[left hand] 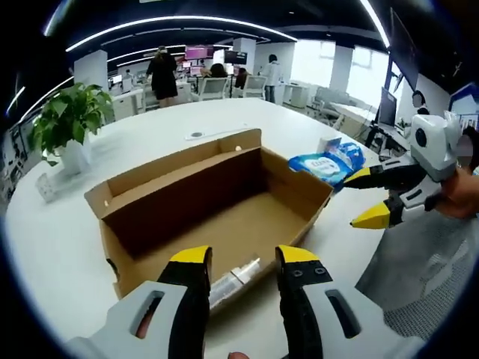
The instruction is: Operate the shoe box by opening the lid, removing the specified soft item, and placing it in the target area until the item is outside and the box remains undamaged.
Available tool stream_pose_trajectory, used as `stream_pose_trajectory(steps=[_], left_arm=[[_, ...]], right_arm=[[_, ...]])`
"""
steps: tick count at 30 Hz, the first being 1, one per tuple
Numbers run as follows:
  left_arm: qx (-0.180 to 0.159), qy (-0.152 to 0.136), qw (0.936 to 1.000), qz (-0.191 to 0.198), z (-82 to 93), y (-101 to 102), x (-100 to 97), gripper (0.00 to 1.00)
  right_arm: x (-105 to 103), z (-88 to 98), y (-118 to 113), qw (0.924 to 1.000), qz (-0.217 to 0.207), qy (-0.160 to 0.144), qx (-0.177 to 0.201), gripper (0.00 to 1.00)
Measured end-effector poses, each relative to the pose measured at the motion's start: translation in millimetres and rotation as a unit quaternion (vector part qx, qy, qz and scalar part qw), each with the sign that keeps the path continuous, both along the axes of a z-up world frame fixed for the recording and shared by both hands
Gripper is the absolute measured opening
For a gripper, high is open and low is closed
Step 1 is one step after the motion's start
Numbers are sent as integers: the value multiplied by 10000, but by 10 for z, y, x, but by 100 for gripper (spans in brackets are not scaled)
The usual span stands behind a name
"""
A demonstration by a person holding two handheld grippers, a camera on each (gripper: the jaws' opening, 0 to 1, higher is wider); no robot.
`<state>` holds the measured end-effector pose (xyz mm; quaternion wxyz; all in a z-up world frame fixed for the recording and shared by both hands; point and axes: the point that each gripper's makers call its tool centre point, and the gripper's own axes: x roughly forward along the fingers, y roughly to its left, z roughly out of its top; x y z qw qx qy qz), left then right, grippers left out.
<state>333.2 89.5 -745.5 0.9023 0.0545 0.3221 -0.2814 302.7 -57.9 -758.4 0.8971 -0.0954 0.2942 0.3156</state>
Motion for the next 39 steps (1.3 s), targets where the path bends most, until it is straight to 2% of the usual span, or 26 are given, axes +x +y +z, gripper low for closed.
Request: stream_pose_trajectory(steps=[4, 8, 9, 13, 16, 19, 20, 21, 25, 27, 30, 39], left_arm=[[137, -50, 9997, -192, 52, 66, 38, 34], [524, -69, 9972, -528, 89, 204, 8, 34], [676, -51, 9954, -683, 84, 255, -15, 34], [934, -7, 9907, -987, 67, 400, -11, 34], [1044, 61, 9879, -1143, 48, 487, 43, 33], [1172, 119, 9824, -1449, -3, 537, 138, 31], [1179, 156, 9818, -1481, -28, 549, 172, 31], [1223, 312, 9793, -1582, -81, 567, 189, 32], [1435, 452, 9687, -1975, -177, 557, 268, 32], [1410, 579, 9638, -2189, -224, 501, 275, 31], [1401, 843, 9610, -2229, -333, 478, 308, 30], [1433, 1284, 9430, -2716, -599, 385, 298, 33]], right_arm=[[-20, 34, -21, 10000, -12, -70, -5, 44], [-2, 133, -84, 9994, -138, -310, 60, 43], [0, 159, -103, 9993, -172, -309, 72, 43], [26, 222, -131, 9987, -244, -432, 118, 44], [18, 183, -119, 9990, -240, -380, 77, 44], [21, 196, -81, 9988, -239, -392, 183, 43], [20, 200, -70, 9988, -226, -402, 180, 43], [22, 202, -67, 9987, -222, -417, 165, 43], [29, 202, -96, 9987, -263, -409, 158, 43], [32, 207, -115, 9985, -307, -405, 178, 43], [34, 206, -115, 9983, -364, -367, 267, 43], [18, 177, -102, 9988, -311, -331, 187, 43]])
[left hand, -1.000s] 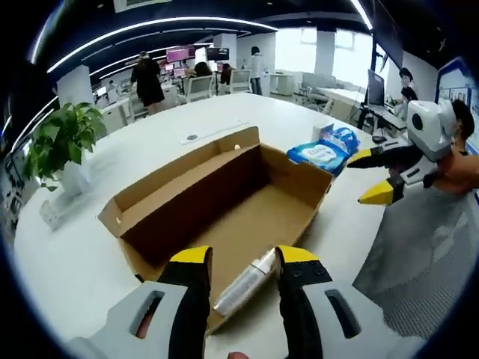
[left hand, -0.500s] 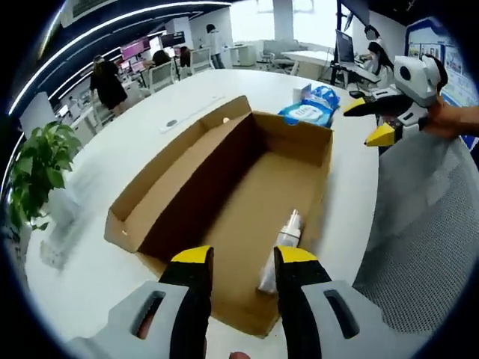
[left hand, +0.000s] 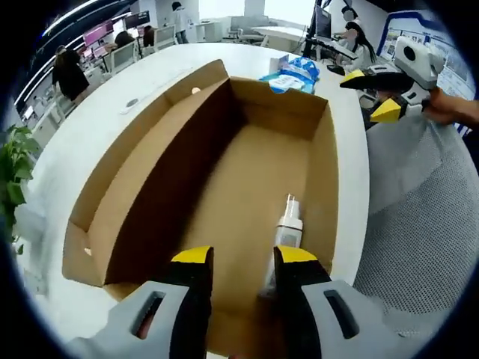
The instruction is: Operate the shoe box by opening the lid, removing the specified soft item, and placing it in the target area until the item is outside and the box remains undamaged.
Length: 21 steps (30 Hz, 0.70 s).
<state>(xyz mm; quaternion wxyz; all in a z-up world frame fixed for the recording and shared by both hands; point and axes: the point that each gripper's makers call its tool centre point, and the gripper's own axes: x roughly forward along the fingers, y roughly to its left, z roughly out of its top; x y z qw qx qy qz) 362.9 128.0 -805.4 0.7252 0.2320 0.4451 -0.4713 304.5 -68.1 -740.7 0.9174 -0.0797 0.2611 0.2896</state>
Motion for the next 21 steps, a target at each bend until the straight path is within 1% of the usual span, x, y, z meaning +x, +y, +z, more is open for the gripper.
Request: stream_pose_trajectory(steps=[6, 8, 10, 11, 15, 17, 18, 19, 20, 21], left_arm=[[-52, 256, 9995, -204, -129, -54, -68, 36], [-71, 317, 9992, -212, -174, -64, -79, 37], [-103, 456, 9985, -273, -249, -75, -118, 38], [-285, 518, 9979, -253, -217, -131, -129, 38], [-243, 501, 9980, -292, -218, -141, -86, 40], [-182, 427, 9984, -326, -203, -148, -50, 40], [-121, 347, 9988, -311, -183, -139, -21, 40], [-104, 294, 9991, -301, -178, -137, -5, 37], [158, 48, 9988, -465, -189, -74, 51, 35], [268, -21, 9981, -551, -174, -58, 28, 35]], right_arm=[[-3, -21, -13, 10000, -12, 30, -41, 43], [-8, -32, -14, 10000, -11, 48, -63, 43], [-9, -42, -6, 10000, -9, 71, -53, 43], [-10, -48, 1, 10000, -1, 79, -56, 43], [-21, -64, 10, 9999, 24, 104, -92, 43], [-24, -74, 7, 9999, 29, 119, -120, 43], [-25, -78, 5, 9998, 27, 126, -127, 43], [-25, -85, 4, 9998, 27, 139, -127, 43], [-24, -90, 3, 9998, 24, 148, -124, 43], [-23, -97, -1, 9998, 18, 159, -125, 43]])
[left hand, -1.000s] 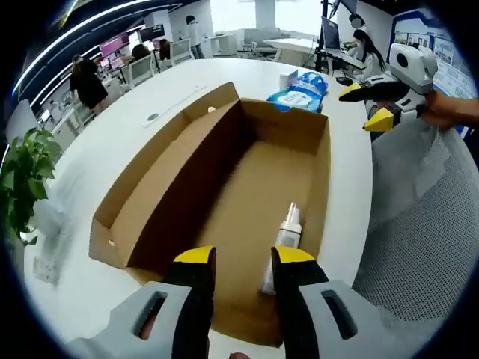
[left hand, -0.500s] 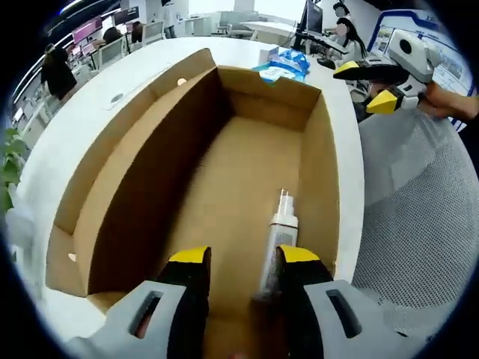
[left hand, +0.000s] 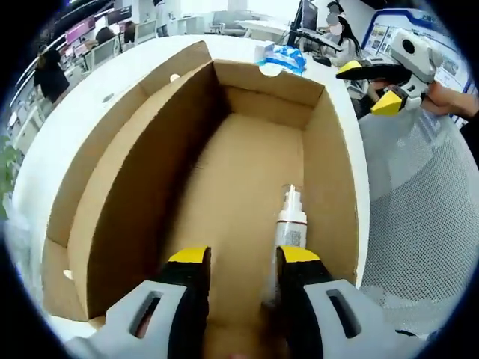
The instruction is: Operate the shoe box by opening the lid, removing the specified soft item, and placing it in the target area until the item is outside and the box remains undamaged.
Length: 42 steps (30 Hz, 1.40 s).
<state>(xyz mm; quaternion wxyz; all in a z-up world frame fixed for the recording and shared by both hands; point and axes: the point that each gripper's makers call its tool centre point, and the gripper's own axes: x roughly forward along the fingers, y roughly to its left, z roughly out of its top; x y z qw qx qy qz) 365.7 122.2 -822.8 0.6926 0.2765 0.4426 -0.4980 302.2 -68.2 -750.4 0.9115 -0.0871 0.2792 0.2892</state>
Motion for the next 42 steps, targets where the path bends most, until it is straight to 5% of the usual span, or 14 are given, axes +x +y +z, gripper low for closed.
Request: stream_pose_trajectory(steps=[6, 14, 23, 28, 32, 36, 40, 42], left_arm=[[-657, 471, 9967, 63, 173, -186, -196, 38], [-358, 602, 9968, -382, -37, -215, -306, 39], [-86, -41, 9995, -315, 66, -146, -71, 38], [-555, 372, 9972, -325, 144, -256, -231, 40], [-197, 348, 9968, -689, 0, -185, -305, 39], [-198, 300, 9974, -622, -68, -204, -286, 39], [374, -338, 9935, -1022, -143, -44, -149, 29], [176, -194, 9957, -887, -129, -70, -161, 30]], right_arm=[[1, -8, -10, 10000, -39, 37, 54, 43], [-12, -46, 5, 10000, 29, 82, 7, 43], [-19, -44, 7, 10000, 38, 87, 27, 43], [-12, -25, -9, 10000, -4, 57, 68, 43], [-8, -22, -14, 10000, -20, 56, 69, 43], [-11, -31, -16, 10000, -6, 63, 37, 43], [-14, -28, -20, 10000, -12, 69, 35, 42], [-10, -24, -22, 10000, -20, 60, 41, 42]])
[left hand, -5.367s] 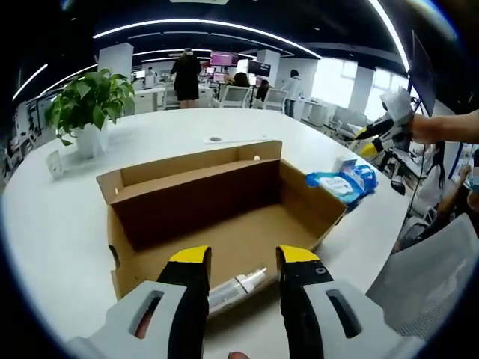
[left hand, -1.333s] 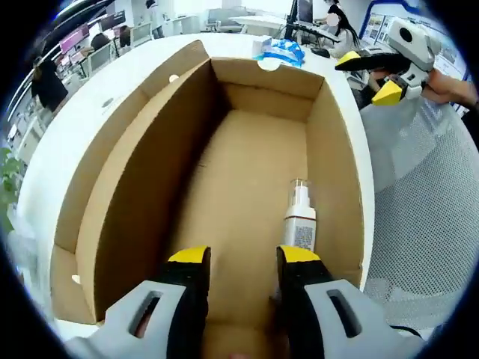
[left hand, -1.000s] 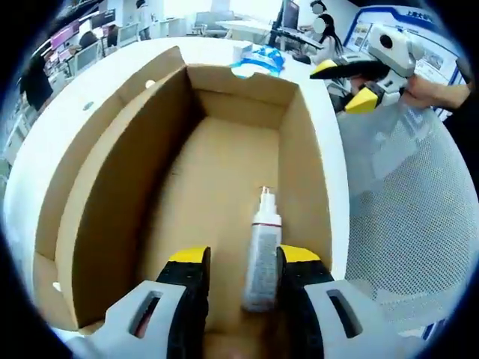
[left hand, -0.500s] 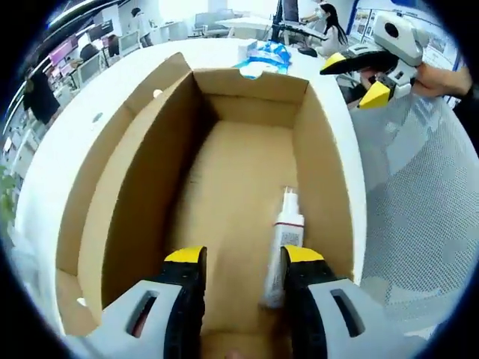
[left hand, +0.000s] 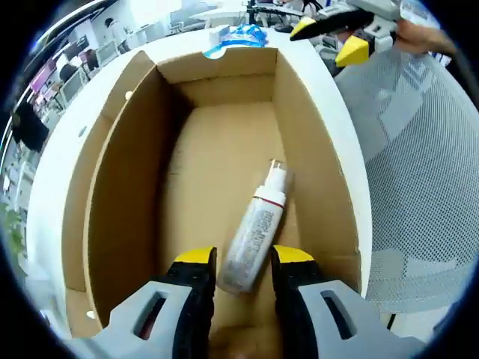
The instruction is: Operate the shoe box by opening the lid, removing the specified soft item, and placing it in the target area until the item is outside and the box remains undamaged.
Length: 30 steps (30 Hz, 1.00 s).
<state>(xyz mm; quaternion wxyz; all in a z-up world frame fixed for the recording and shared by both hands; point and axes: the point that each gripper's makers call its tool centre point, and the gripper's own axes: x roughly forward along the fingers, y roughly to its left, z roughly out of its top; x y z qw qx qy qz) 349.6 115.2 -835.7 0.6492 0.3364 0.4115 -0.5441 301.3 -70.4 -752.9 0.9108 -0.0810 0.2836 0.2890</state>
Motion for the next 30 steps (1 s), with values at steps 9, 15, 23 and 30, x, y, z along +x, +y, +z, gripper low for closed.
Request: stream_pose_trajectory(steps=[9, 15, 23, 30], left_arm=[[399, -203, 9943, -972, -106, -141, -101, 29], [252, -118, 9949, -973, -113, -238, -128, 20], [-23, -265, 9974, -664, 26, -234, -74, 19], [-350, -520, 9976, -306, 261, -182, -2, 19]], right_arm=[[-19, -3, 53, 9999, 98, 11, -24, 42], [-43, -18, 97, 9997, 223, 39, -33, 42], [-93, -28, 191, 9989, 470, 84, 18, 41], [-128, -27, 260, 9977, 669, 83, 54, 41]])
